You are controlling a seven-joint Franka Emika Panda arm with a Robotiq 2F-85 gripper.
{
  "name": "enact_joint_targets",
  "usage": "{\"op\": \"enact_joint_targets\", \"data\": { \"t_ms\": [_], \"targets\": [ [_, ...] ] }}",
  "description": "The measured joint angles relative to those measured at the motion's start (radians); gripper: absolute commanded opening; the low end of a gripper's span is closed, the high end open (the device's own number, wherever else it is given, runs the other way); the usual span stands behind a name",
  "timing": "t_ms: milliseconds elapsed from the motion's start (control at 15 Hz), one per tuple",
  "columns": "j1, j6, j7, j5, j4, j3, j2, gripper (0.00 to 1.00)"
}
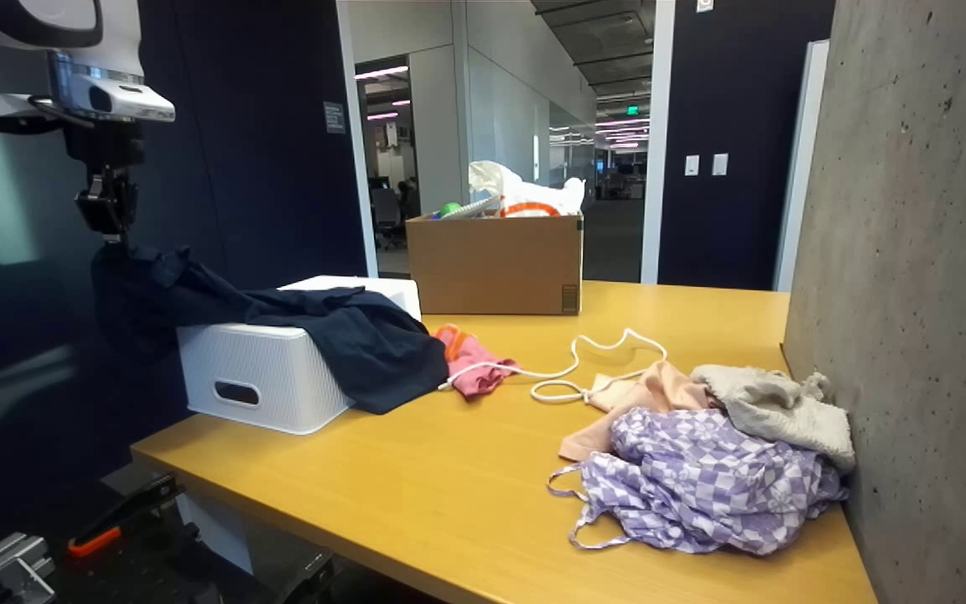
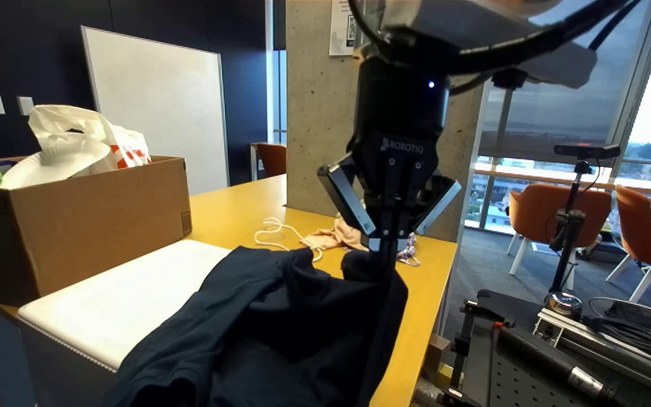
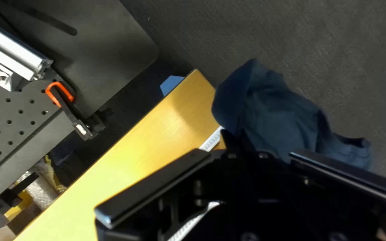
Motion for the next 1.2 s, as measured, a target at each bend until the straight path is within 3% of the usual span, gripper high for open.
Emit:
{"op": "enact_joint_targets", "data": {
  "t_ms": [133,533,733,1200],
  "targets": [
    [-0.024,0.006,-0.003,-0.006,-0.055,-0.019,-0.022,0.34],
    [-0.066,0.065,-0.070,-0.002,-0.129,-0.064,-0.032,0.78],
    [-0.068,0.093,-0.172,-0.016,-0.130,-0.073,-0.050,0.99],
    [-0.100,0.118,-0.542,-0.094,-0.128,-0.104,-0.050,1.00]
  ]
}}
